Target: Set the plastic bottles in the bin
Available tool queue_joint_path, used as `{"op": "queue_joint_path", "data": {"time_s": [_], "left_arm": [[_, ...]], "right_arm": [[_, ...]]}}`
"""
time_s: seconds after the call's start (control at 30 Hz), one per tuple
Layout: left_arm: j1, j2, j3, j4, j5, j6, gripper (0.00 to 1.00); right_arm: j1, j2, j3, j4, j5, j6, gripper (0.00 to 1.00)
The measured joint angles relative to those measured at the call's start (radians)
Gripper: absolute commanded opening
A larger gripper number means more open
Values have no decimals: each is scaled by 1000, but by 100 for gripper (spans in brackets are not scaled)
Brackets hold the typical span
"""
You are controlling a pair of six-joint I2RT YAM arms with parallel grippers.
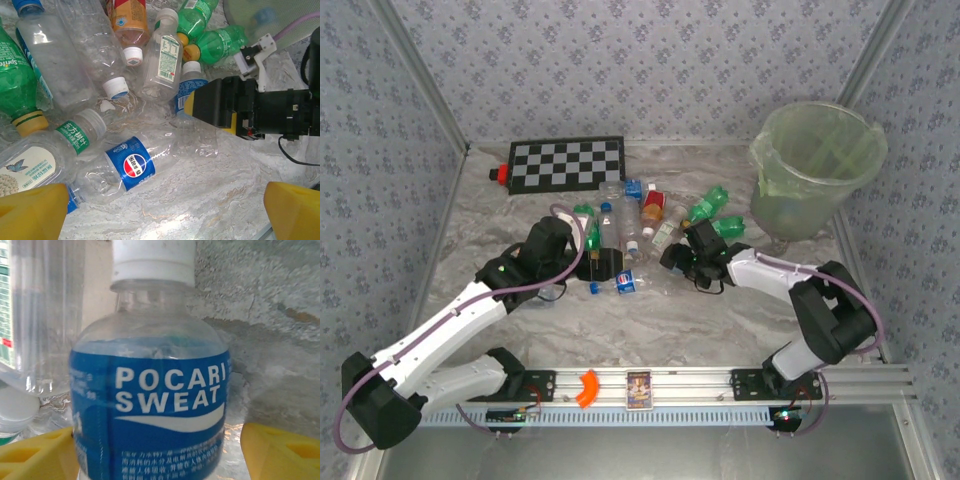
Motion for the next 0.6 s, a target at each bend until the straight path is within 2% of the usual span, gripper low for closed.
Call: {"op": "queue_joint_path", "data": {"time_s": [0.2, 0.3, 0.6], "left_arm": [[0, 7, 8, -3, 0, 0, 100], [0, 7, 8, -4, 0, 0, 100], [0, 5, 8, -6, -19, 0, 100]], "right_arm": [[0, 31, 0, 16, -7, 17, 74], [-1, 32, -2, 17, -5, 24, 65], [4, -9, -18, 19, 16, 25, 59]]}}
